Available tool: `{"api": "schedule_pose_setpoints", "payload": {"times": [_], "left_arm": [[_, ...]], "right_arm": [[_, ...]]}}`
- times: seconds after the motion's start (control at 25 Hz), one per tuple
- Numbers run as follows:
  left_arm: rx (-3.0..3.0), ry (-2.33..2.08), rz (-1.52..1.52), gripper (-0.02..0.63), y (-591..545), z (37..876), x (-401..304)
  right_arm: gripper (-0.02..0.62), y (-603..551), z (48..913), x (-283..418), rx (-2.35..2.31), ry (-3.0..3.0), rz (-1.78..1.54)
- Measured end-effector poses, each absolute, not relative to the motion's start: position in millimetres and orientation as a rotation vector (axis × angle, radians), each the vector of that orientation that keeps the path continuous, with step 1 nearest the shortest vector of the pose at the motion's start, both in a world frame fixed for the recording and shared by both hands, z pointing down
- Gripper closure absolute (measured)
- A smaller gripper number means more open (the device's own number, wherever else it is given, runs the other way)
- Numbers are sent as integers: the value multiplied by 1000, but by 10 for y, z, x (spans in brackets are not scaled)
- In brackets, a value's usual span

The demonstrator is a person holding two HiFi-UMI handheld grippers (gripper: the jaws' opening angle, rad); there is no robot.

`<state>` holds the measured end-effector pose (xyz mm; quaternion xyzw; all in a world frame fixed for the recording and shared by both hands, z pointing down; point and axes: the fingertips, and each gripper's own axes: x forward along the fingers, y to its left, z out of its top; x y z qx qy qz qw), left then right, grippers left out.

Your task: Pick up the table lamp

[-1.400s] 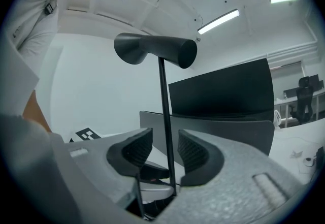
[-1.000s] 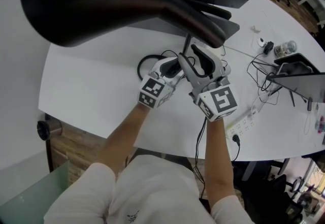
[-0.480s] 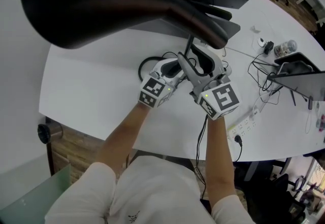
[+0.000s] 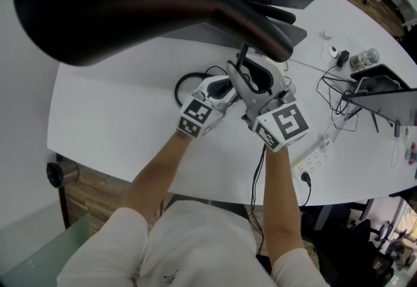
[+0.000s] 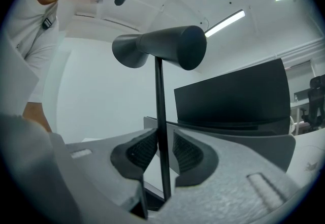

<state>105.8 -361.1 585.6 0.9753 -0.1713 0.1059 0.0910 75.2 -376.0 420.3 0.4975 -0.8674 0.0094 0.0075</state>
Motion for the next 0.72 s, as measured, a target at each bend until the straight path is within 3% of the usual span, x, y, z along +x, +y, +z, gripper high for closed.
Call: {"api": "schedule_pose_setpoints", "payload": {"times": [0.72], "left_arm": [[2955, -520, 221, 554, -3612, 5835, 1069]], "right_arm": [[505, -3720, 4266, 752, 1513, -2760, -64]]}}
